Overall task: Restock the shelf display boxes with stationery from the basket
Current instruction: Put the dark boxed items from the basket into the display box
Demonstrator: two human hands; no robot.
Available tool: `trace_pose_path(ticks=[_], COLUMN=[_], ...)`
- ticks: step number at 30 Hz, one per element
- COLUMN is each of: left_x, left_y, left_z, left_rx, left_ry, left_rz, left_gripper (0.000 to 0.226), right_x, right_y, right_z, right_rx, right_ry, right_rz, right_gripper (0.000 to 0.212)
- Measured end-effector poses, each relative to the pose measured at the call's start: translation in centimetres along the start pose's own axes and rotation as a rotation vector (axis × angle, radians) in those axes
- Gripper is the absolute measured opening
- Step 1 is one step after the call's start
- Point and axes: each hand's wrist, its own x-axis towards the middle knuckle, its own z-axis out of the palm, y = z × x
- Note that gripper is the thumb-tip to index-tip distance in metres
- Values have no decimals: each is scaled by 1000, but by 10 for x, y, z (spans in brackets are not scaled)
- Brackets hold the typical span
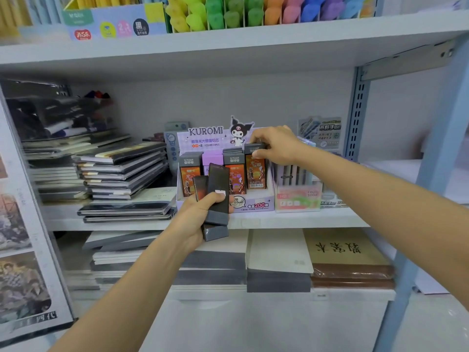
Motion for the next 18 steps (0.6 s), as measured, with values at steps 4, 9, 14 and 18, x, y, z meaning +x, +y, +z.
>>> trace_pose_path(ticks=[4, 9, 14, 18], left_x=[1, 1, 3, 4], left_y=[0, 0, -2, -2], left_z=[0, 1, -1, -3], left_rx=[2, -14, -10, -11], left_ry=[10, 9, -8, -12], left_rz=[-5, 13, 26, 27], left_gripper=[41, 42, 40, 37], right_x=[3, 4, 2, -2], right_y=[5, -3, -3, 1], right_z=[-6, 3, 4, 8], right_rx=[-34, -66, -100, -130], right_ry=[-89, 10, 112, 149], right_rz=[43, 2, -2, 14], right_gripper=[21, 24, 27, 20])
